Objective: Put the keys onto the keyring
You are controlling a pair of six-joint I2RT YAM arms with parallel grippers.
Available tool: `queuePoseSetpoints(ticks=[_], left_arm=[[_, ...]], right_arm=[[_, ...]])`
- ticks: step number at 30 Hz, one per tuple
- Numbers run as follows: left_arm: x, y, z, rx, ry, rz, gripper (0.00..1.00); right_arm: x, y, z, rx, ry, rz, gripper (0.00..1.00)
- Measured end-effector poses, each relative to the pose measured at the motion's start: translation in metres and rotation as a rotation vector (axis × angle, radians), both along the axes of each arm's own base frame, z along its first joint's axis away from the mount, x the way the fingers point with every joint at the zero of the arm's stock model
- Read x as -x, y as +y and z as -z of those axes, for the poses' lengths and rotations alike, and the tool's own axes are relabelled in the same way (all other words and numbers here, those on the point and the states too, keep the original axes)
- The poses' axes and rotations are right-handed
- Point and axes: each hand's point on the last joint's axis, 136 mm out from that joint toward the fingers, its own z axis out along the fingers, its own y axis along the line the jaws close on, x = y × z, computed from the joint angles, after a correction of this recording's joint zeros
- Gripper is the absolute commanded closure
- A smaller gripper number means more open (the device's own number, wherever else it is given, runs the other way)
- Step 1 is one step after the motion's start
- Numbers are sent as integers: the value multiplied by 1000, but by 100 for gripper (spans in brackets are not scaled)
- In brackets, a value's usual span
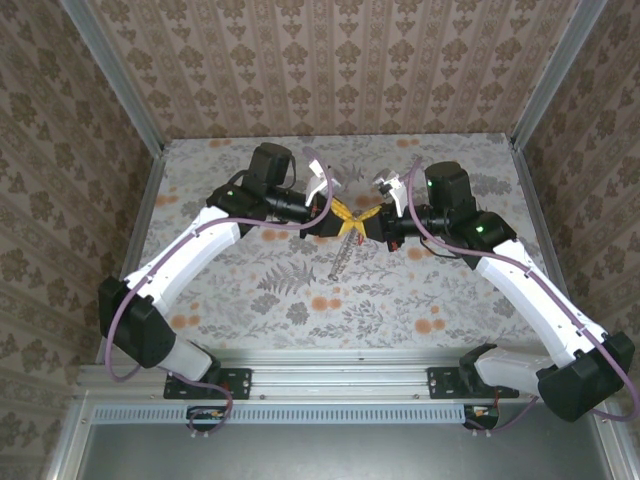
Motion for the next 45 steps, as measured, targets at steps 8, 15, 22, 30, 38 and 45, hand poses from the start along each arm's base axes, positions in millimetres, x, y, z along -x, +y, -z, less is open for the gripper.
queuePoseSetpoints(ticks=[8, 15, 22, 30, 38, 45], left_arm=[[0, 0, 0, 1, 3, 1, 100], [-4, -4, -2, 14, -22, -17, 100], [-9, -2, 0, 25, -47, -73, 100], [-9, -5, -10, 54, -71, -83, 100], [-9, -7, -13, 65, -76, -84, 100], [-10, -7, -13, 64, -71, -91, 100]], right_arm=[[1, 0, -1, -7, 10, -1, 84], [-3, -12, -4, -41, 1, 45, 69], [0, -21, 3, -92, 19, 83, 65], [-5, -16, 2, -159, 39, 93, 65], [-8, -13, -10, -206, 22, 85, 90], [-9, -13, -9, -210, 38, 84, 100]])
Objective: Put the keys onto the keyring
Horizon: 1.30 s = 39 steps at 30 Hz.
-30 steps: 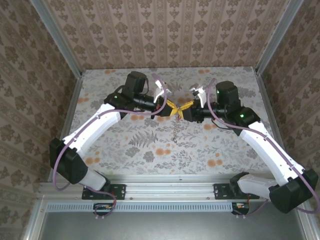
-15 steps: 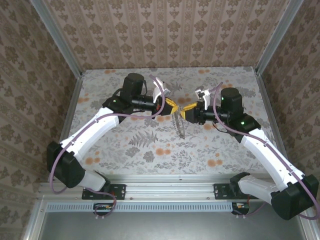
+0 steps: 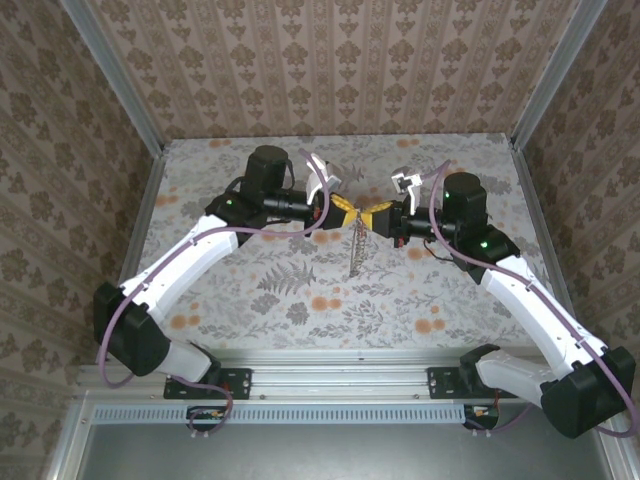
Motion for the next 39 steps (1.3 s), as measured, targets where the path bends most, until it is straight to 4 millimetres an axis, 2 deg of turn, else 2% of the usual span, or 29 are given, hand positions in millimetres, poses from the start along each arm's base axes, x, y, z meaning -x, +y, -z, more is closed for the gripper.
queuePoseSetpoints(ticks=[9, 11, 12, 17, 29, 39], left_arm=[[-2, -1, 2, 1, 9, -11, 100], [-2, 0, 4, -3, 9, -17, 100], [-2, 0, 4, -2, 8, -18, 100], [-3, 1, -3, 14, -20, -30, 100], [-3, 1, -7, 26, -34, -35, 100], [-3, -1, -4, 25, -28, -45, 100]], right_arm=[[0, -1, 5, 3, 10, 1, 100], [0, -1, 7, 4, 16, 3, 80], [0, -1, 8, 4, 18, 3, 78], [1, -1, 11, 2, 28, -3, 100], [2, 1, 7, -22, 26, -18, 100], [4, 3, 13, -14, 49, -41, 100]])
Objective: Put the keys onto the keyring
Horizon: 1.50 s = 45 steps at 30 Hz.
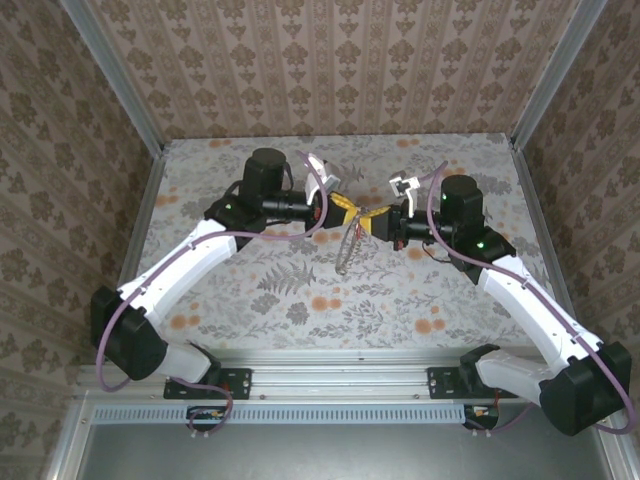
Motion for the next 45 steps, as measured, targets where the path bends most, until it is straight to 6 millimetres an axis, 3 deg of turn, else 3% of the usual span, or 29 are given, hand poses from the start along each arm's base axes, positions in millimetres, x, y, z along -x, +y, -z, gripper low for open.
queuePoseSetpoints(ticks=[1, 5, 10, 13, 17, 24, 35, 45], left_arm=[[1, -1, 1, 0, 2, 0, 100], [0, -3, 2, 2, -1, -8, 100], [-6, -3, -6, 26, -29, -38, 100], [-7, -2, -10, 38, -42, -51, 100], [-8, -1, -13, 46, -51, -62, 100], [-8, -1, -13, 64, -48, -70, 100], [-9, -2, -21, 96, -49, -75, 100], [-8, -2, -24, 105, -45, -73, 100]], right_arm=[[1, 0, 1, 3, 3, -4, 100], [4, -1, 6, 15, 8, -12, 71], [6, -22, 10, -20, 40, 45, 68], [2, -37, -1, -70, 24, 104, 65], [-2, -41, -26, -147, -16, 138, 57], [-15, -39, -57, -273, -51, 166, 57], [-11, -10, -54, -301, -31, 81, 64], [-7, -5, -55, -302, -39, 63, 66]])
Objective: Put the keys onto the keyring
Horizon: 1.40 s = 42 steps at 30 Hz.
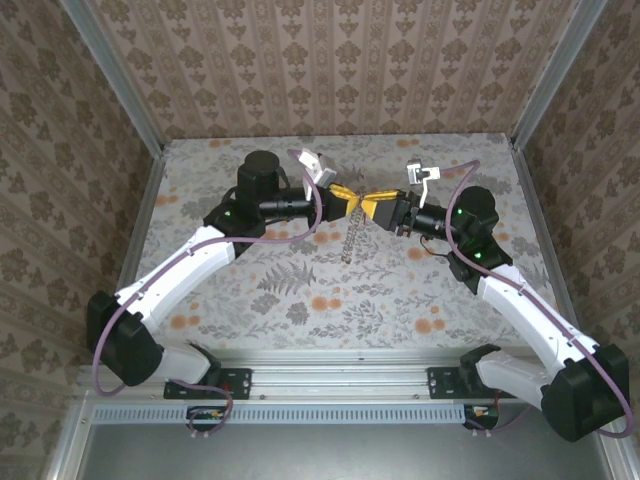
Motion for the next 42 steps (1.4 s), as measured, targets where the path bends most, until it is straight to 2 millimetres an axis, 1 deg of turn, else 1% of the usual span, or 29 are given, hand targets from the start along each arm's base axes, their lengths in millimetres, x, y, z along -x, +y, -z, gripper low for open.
queuePoseSetpoints(ticks=[12, 14, 19, 21, 26, 30, 34, 35, 42], left_arm=[[0, 0, 0, 0, 3, 2, 100], [1, 0, 0, 0, 4, 3, 100], [4, 0, -2, 5, 2, 20, 100], [5, 0, -2, 6, 2, 24, 100], [6, 0, -2, 6, 2, 27, 100], [6, 0, -2, 6, 3, 27, 100], [7, 0, -3, 7, 3, 31, 100], [7, 0, -3, 7, 3, 34, 100], [9, -1, -3, 8, 3, 40, 100]], right_arm=[[-3, -1, 3, 17, -13, 13, 65], [-5, -4, 4, 19, -14, 23, 65], [-13, -18, 2, 19, -12, 77, 63], [-13, -20, 2, 20, -9, 83, 63], [-12, -18, 4, 19, -1, 61, 63], [-7, -10, 7, 22, 5, 14, 63], [2, 1, 9, 29, 4, -34, 66], [3, 2, 10, 30, 4, -40, 69], [2, 2, 13, 36, 18, -42, 74]])
